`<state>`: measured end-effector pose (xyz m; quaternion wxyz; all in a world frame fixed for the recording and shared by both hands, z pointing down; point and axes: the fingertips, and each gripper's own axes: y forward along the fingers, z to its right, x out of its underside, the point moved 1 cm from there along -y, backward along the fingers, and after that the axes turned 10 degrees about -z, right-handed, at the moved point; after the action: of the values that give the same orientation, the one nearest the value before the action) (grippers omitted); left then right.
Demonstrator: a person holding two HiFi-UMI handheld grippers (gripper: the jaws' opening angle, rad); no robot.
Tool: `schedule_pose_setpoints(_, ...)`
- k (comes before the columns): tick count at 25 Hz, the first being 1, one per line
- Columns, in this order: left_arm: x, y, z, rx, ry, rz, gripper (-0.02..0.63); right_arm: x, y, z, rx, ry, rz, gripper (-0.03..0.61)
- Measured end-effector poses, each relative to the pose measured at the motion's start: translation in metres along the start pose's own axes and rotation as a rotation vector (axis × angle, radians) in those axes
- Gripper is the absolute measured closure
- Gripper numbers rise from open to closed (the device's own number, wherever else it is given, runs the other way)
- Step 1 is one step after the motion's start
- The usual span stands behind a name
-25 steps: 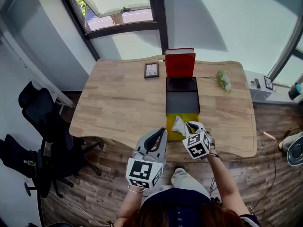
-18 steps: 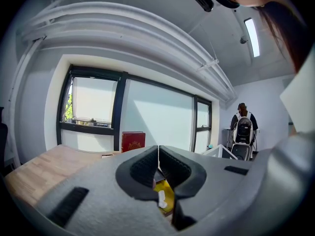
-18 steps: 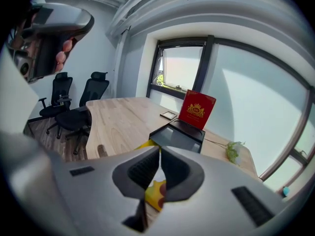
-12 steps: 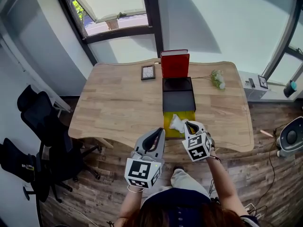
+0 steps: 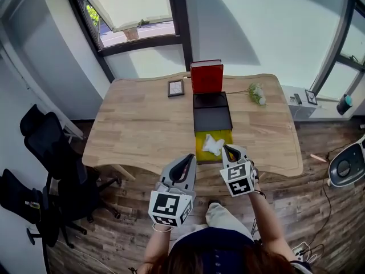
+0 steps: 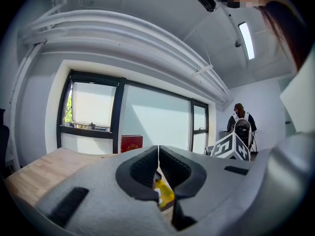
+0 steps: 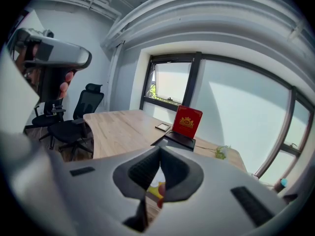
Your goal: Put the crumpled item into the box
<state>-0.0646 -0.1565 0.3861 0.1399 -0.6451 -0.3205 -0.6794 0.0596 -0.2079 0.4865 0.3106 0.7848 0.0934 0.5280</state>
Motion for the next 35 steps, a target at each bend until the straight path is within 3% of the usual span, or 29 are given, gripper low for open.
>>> schedule_pose_setpoints(16, 0.005, -0.047, 0.016, 0.011, 0.016, 0.031, 0.584, -0.011, -0.073, -0.018, 0.059, 0.092, 0.150, 0.553)
schedule_pose_setpoints(35, 0.016, -0.092, 0.034, 0.030, 0.014, 0.053, 0.584, -0.019, -0.154, -0.040, 0.121, 0.117, 0.294, 0.554)
